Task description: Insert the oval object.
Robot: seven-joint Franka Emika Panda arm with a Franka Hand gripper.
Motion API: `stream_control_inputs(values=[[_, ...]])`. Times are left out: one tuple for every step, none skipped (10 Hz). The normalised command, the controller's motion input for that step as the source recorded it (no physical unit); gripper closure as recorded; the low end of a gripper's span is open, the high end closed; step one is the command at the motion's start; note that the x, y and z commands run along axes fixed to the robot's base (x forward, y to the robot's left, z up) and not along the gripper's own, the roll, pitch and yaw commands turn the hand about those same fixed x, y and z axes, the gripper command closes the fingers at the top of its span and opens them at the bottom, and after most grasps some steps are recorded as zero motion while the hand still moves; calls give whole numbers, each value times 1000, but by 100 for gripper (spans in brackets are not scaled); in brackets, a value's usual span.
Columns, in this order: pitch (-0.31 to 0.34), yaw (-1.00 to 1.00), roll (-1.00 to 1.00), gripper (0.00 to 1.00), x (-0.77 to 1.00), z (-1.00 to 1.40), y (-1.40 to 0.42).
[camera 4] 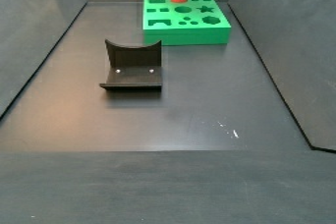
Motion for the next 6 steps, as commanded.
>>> stream_control_inputs(values=[[-237,-31,-250,100,-91,-420,177],[-387,0,-131,100,-346,-394,77],[-219,0,273,100,-286,-349,0],[-83,0,290,100,-80,-231,-51],[-14,0,0,100,0,0,0],[0,0,0,100,0,0,0]])
